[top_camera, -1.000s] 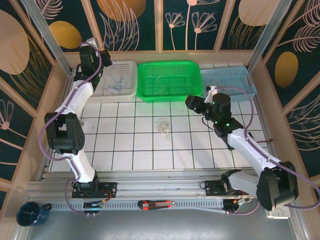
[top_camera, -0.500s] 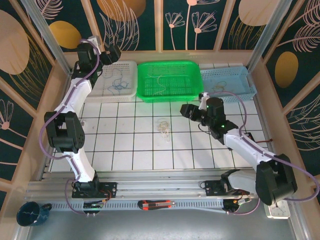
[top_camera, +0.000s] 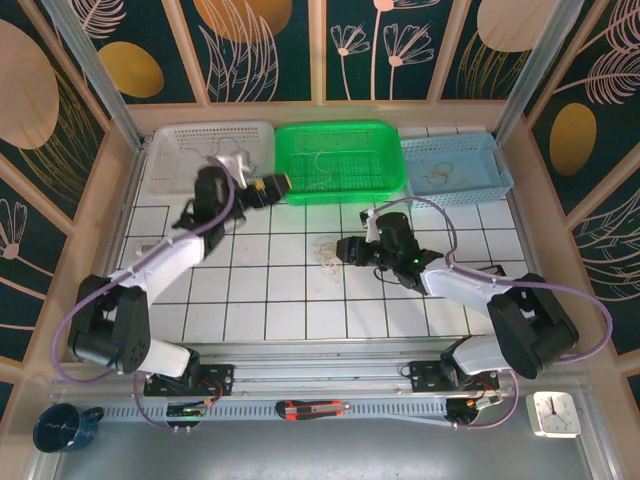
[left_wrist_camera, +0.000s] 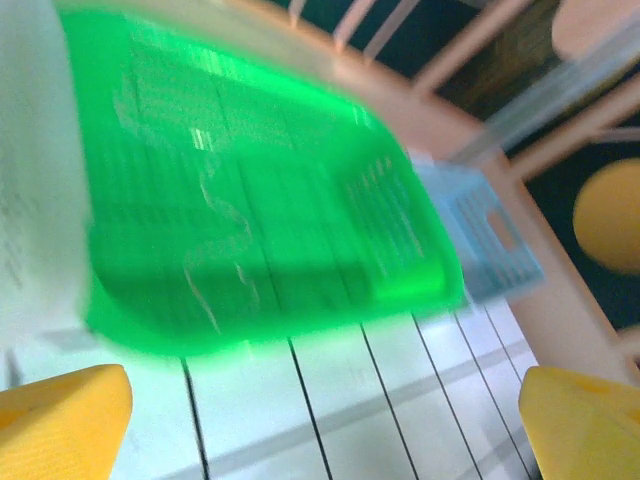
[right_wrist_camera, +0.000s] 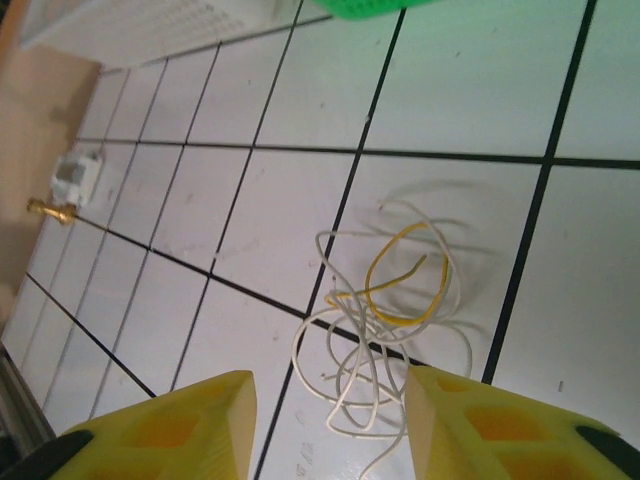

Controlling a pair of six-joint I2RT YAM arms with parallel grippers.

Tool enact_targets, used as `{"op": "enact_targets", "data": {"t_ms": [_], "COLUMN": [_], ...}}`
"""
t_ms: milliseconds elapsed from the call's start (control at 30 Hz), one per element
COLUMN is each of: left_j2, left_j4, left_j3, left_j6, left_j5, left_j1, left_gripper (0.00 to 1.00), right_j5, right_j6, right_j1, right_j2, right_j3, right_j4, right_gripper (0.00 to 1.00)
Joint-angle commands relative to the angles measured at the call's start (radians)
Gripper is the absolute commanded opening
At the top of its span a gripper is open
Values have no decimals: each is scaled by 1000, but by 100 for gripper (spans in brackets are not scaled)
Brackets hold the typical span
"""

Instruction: Untangle the cables

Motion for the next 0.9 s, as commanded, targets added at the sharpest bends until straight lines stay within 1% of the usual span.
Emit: {"op": "enact_targets", "data": {"t_ms": [0,133,233,333,600,867], "left_j2": [-17,30,37,37,10,-12], "left_j4": [228,180,190,224,233,232], "left_j3": [-124,-116,-133,-159,-187,-205], "left_j6": [-117,-100,-102,-126,-138,-134], "left_j5": [-65,-65,-84,-99,-124,-135], "left_j1": [-45,-59,-80,-99,-131,-133], "left_gripper": [99,99,99,99,99,99], "right_j5": [37,33,24,18,21,60], "right_j6": [-42,-24,0,21,38,50], "right_j1": [16,34,43,59,115,164], "right_j2": [16,16,31,53,95,125], "right_j3": [-12,-43,-66,-70,-64,-26], "right_j4": [-2,9,44,71,90,79], "right_gripper": [40,36,31,28,23,21]}}
